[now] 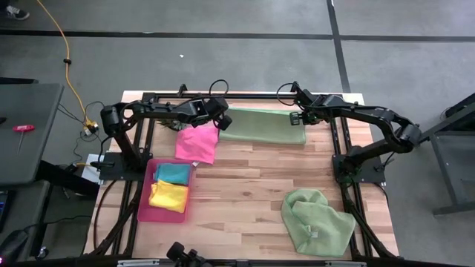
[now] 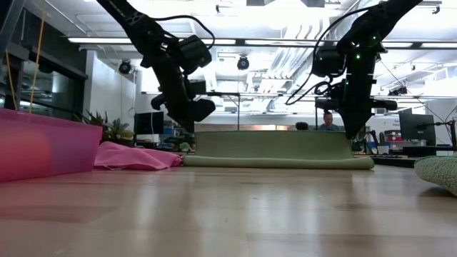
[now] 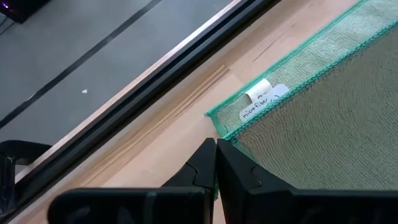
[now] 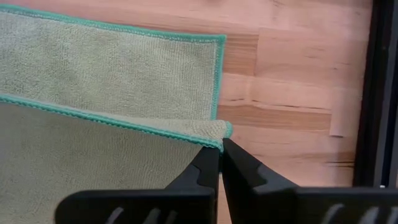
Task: Fold microfiber towels
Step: Fold the top green microfiber towel
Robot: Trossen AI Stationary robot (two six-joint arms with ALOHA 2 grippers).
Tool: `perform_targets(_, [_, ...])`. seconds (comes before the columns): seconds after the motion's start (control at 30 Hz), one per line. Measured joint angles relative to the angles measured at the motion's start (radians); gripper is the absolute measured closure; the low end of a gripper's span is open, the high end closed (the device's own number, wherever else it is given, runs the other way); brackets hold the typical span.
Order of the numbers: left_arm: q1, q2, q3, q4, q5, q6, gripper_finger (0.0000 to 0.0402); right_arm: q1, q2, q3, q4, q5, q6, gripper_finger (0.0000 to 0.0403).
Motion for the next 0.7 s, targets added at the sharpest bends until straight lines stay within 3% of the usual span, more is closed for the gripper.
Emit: perform_targets(0.7, [-0.001,0.0,0.0,-0.042,-0.005,-0.017,0.0401,0.001,0.0,0.0,0.027,-0.004,-0.021,0.0402])
